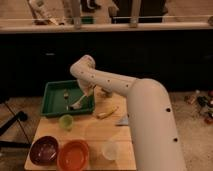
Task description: Wipe tray with brush
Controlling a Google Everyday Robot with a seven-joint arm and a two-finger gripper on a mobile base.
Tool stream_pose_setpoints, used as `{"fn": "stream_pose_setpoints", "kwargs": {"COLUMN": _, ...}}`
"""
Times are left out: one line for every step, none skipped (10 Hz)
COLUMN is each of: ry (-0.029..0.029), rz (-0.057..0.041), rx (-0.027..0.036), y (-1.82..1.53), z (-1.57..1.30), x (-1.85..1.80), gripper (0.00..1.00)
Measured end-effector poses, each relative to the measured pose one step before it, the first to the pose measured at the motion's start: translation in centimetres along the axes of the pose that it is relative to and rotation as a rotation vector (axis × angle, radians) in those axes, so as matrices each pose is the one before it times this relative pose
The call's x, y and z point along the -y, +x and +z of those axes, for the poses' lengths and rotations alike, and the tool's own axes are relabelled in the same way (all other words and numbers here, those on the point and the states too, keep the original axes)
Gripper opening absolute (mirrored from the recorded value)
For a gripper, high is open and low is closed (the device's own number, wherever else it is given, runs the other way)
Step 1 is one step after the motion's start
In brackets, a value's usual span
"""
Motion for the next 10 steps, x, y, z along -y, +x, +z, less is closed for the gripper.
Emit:
{"fn": "stream_pose_setpoints", "kwargs": {"ry": -0.00827, "rz": 0.01672, "rx": -0.02960, "y": 1.222, "z": -0.263, "x": -0.528, "gripper": 0.00}}
{"fn": "stream_pose_setpoints", "kwargs": {"ry": -0.00473, "rz": 0.00981, "rx": -0.02075, "y": 0.602, "z": -0.067, "x": -0.105, "gripper": 0.00}}
{"fn": "stream_pose_setpoints", "kwargs": {"ry": -0.00706, "rz": 0.00670, "rx": -0.02172, "y": 0.573, "z": 0.017, "x": -0.107, "gripper": 0.00}}
{"fn": "stream_pose_setpoints", "kwargs": {"ry": -0.00612, "rz": 0.01171, "rx": -0.02270, "y": 0.711, "z": 0.096, "x": -0.067, "gripper": 0.00}}
{"fn": "stream_pose_setpoints", "kwargs": {"ry": 0.00107, "rz": 0.00956, "rx": -0.02153, "y": 0.393, "z": 0.070, "x": 0.216, "gripper": 0.00}}
{"fn": "stream_pose_setpoints", "kwargs": {"ry": 0.00906, "rz": 0.00706, "rx": -0.01482, "y": 0.111, "z": 0.036, "x": 0.385, "gripper": 0.00}}
{"fn": "stream_pose_setpoints", "kwargs": {"ry": 0.00960, "rz": 0.00525, "rx": -0.00849, "y": 0.018, "z": 0.049, "x": 0.317, "gripper": 0.00}}
{"fn": "stream_pose_setpoints", "kwargs": {"ry": 0.01417, "rz": 0.00515, "rx": -0.00872, "y": 0.048, "z": 0.087, "x": 0.395, "gripper": 0.00}}
{"fn": "stream_pose_setpoints", "kwargs": {"ry": 0.01114, "rz": -0.00038, "rx": -0.00319, "y": -0.225, "z": 0.098, "x": 0.374, "gripper": 0.00}}
{"fn": "stream_pose_setpoints", "kwargs": {"ry": 0.00844, "rz": -0.00357, "rx": 0.00160, "y": -0.374, "z": 0.057, "x": 0.334, "gripper": 0.00}}
